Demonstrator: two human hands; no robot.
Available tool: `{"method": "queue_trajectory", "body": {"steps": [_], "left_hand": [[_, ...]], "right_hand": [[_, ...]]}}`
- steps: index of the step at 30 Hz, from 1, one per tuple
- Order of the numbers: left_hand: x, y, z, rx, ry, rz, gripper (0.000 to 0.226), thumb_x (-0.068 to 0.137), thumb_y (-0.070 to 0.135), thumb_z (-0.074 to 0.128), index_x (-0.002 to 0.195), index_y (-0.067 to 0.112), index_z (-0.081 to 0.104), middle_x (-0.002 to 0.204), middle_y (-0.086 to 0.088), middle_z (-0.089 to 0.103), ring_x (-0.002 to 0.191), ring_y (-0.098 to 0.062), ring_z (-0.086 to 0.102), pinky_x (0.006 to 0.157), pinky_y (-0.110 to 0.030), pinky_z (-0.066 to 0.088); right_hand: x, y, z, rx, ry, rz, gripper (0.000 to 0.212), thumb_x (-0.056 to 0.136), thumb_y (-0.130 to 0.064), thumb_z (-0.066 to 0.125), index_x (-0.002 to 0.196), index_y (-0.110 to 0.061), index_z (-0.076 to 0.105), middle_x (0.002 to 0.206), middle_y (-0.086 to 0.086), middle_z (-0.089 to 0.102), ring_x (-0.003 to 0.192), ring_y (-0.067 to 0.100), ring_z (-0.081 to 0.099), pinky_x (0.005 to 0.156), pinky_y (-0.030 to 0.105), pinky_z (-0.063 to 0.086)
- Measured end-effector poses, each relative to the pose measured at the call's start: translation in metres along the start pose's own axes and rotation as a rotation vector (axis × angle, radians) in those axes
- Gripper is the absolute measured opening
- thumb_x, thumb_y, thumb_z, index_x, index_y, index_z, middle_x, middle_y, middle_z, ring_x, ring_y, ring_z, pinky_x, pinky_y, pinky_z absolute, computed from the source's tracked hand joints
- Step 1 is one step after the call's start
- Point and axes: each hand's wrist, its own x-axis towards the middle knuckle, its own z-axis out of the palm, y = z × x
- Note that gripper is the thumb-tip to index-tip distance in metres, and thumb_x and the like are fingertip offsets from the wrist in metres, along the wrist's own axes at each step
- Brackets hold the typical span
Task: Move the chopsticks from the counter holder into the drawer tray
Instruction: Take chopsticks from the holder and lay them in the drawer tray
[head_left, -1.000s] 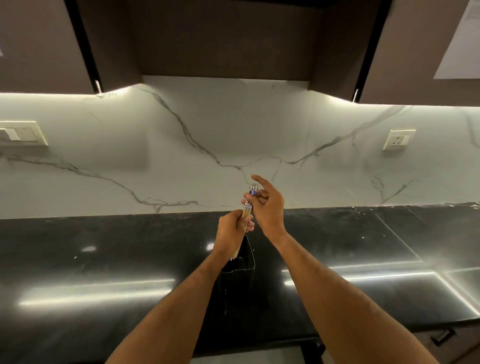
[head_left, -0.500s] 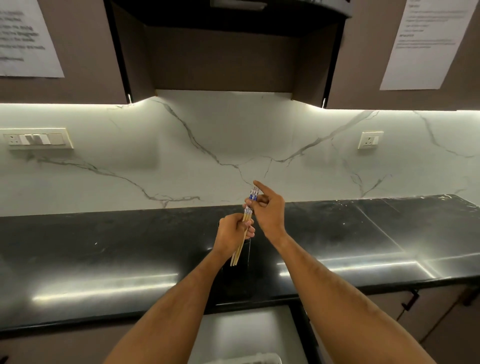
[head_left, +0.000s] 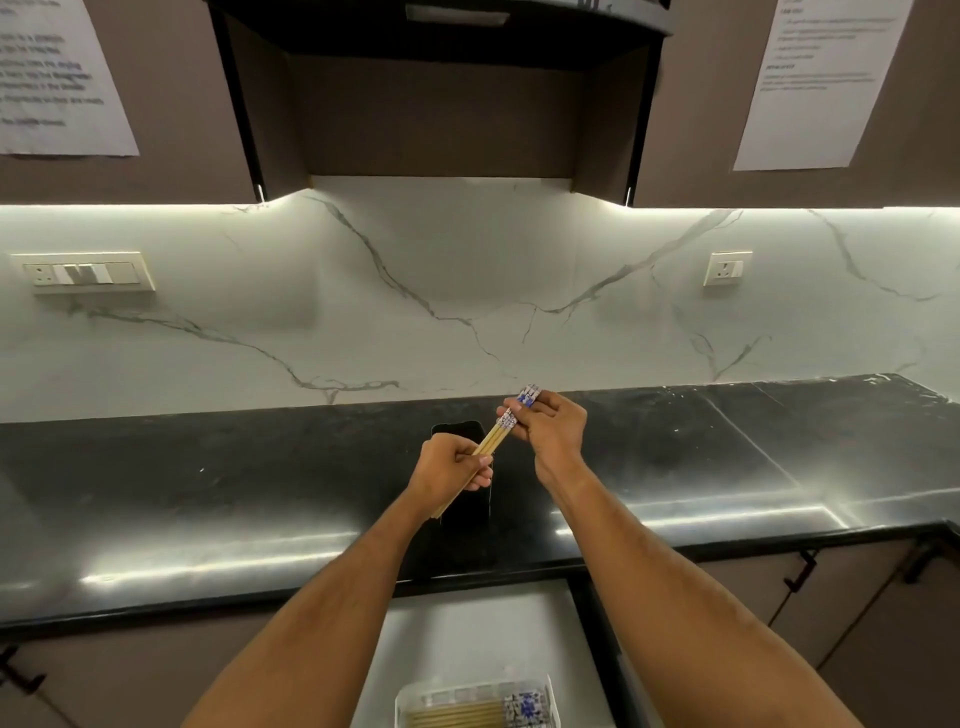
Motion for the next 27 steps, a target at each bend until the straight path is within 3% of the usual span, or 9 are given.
{"method": "queue_trajectory", "body": {"steps": [3,7,10,13,16,19,23,27], "left_hand": [[-0.005,-0.004,0.007,0.067,-0.006,-0.001,0.016,0.097,0.012,0.067,0.106,0.002,0.074,0.085,-0.011,0.077,0.078,-0.022,0.078,0.078,-0.038,0.065],[-0.012,-0.012,0.011,0.261,-0.018,-0.031,0.016,0.098,0.016,0.067,0.108,0.007,0.074,0.085,-0.006,0.075,0.079,-0.018,0.075,0.078,-0.031,0.064],[-0.016,-0.018,0.012,0.548,-0.085,-0.029,0.018,0.1,0.022,0.063,0.108,0.012,0.075,0.09,-0.007,0.074,0.083,-0.021,0.072,0.083,-0.037,0.061],[-0.021,-0.026,0.022,0.769,-0.17,-0.004,0.021,0.101,0.023,0.061,0.113,0.011,0.073,0.098,-0.009,0.073,0.089,-0.022,0.069,0.088,-0.038,0.058],[-0.026,-0.039,0.036,0.91,-0.251,0.004,0.022,0.101,0.021,0.06,0.117,0.012,0.071,0.104,-0.01,0.072,0.095,-0.023,0.069,0.093,-0.037,0.056],[-0.028,-0.053,0.043,0.972,-0.302,-0.011,0.023,0.099,0.017,0.062,0.12,0.013,0.069,0.107,-0.01,0.071,0.096,-0.025,0.068,0.094,-0.038,0.055],[-0.031,-0.07,0.049,0.985,-0.362,-0.045,0.024,0.1,0.019,0.061,0.122,0.013,0.068,0.113,-0.012,0.07,0.101,-0.028,0.067,0.094,-0.04,0.054],[-0.041,-0.097,0.054,0.985,-0.37,-0.047,0.019,0.1,0.018,0.059,0.114,0.012,0.07,0.108,-0.012,0.07,0.097,-0.028,0.067,0.091,-0.041,0.055]], "right_hand": [[-0.002,0.011,-0.011,-0.009,0.018,0.047,0.021,0.087,0.003,0.073,0.108,0.001,0.068,0.092,0.015,0.078,0.085,0.026,0.078,0.081,0.043,0.064],[-0.004,0.026,-0.028,-0.565,0.074,-0.135,0.055,0.083,-0.004,0.081,0.133,-0.008,0.057,0.102,0.001,0.071,0.095,0.014,0.071,0.086,0.022,0.056],[-0.013,0.035,-0.041,-0.944,-0.123,-0.435,0.055,0.087,-0.007,0.077,0.138,-0.012,0.056,0.124,0.001,0.064,0.111,0.014,0.062,0.097,0.024,0.05],[-0.022,0.047,-0.042,-1.336,-0.447,-0.625,0.033,0.09,-0.015,0.073,0.123,-0.011,0.069,0.114,0.007,0.071,0.109,0.021,0.064,0.097,0.032,0.05],[-0.034,0.059,-0.038,-1.592,-0.666,-0.527,0.02,0.091,-0.012,0.068,0.11,-0.017,0.073,0.099,0.006,0.071,0.094,0.025,0.067,0.08,0.034,0.052],[-0.044,0.074,-0.042,-1.729,-0.748,-0.424,0.014,0.091,-0.008,0.064,0.101,-0.016,0.069,0.097,0.008,0.069,0.088,0.026,0.068,0.075,0.036,0.053],[-0.05,0.096,-0.045,-1.796,-0.818,-0.373,0.017,0.091,-0.005,0.066,0.106,-0.013,0.067,0.101,0.011,0.069,0.093,0.029,0.068,0.074,0.037,0.049],[-0.058,0.122,-0.047,-1.784,-0.885,-0.31,0.019,0.093,-0.006,0.064,0.111,-0.012,0.066,0.104,0.011,0.069,0.096,0.029,0.068,0.082,0.04,0.054]]}}
